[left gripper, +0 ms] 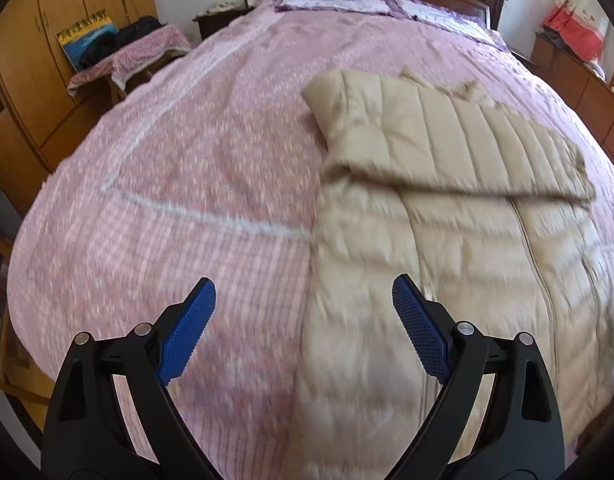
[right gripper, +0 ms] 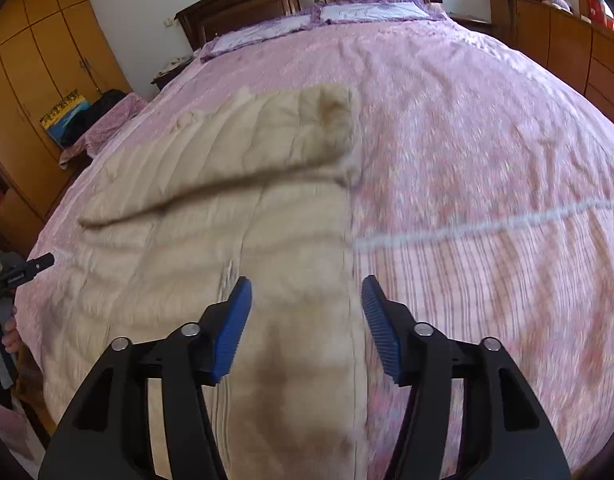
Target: Fold large clothes
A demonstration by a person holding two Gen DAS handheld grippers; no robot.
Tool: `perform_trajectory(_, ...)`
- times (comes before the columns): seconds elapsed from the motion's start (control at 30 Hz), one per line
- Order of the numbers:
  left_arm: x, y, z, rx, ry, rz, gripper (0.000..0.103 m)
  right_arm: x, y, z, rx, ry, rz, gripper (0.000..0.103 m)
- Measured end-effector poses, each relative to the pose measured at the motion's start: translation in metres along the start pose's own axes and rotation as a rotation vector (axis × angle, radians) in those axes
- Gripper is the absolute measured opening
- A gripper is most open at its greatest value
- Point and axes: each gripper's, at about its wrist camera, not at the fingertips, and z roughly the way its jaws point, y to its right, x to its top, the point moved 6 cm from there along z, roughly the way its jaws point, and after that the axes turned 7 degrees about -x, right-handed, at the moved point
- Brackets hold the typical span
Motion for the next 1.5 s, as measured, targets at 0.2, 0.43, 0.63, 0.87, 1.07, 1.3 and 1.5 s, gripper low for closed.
perform_trajectory(0.2, -0.042, 0.005, -0.011, -0.057, -0.061, 0.003, 0.090, -0.034, 0.005, -0.011, -0.034, -0.031, -0.002, 0.059)
perform_trajectory(0.43, -0.086, 0.013, -0.017, -0.120, -0.140, -0.019, 0.090, -0.064, 0.020, -0.022, -0.117, -0.086, 0.012, 0.065)
perform_trajectory(0.63, -0.110, 0.008, -0.023, -0.135, -0.178, -0.026, 0.090, -0.082, 0.023, -0.036, -0.121, -0.112, 0.017, 0.067)
perform_trajectory(0.87, -0.129, 0.005, -0.021, -0.216, -0.221, -0.059, 0.090, -0.099, 0.017, -0.041, -0.090, -0.155, 0.001, 0.067)
perform_trajectory(1.07, -0.141, 0.021, -0.016, -0.295, -0.261, -0.042, 0.090, -0.110, -0.001, -0.040, -0.075, -0.190, -0.078, 0.071)
perform_trajectory(1.3, -0.141, 0.033, -0.004, -0.295, -0.266, -0.032, 0.090, -0.118, -0.011, -0.033, -0.029, -0.225, -0.095, 0.073)
perform_trajectory(1.5, -0.135, 0.043, 0.001, -0.306, -0.270, -0.016, 0.080, -0.118, -0.018, -0.031, -0.009, -0.221, -0.106, 0.073)
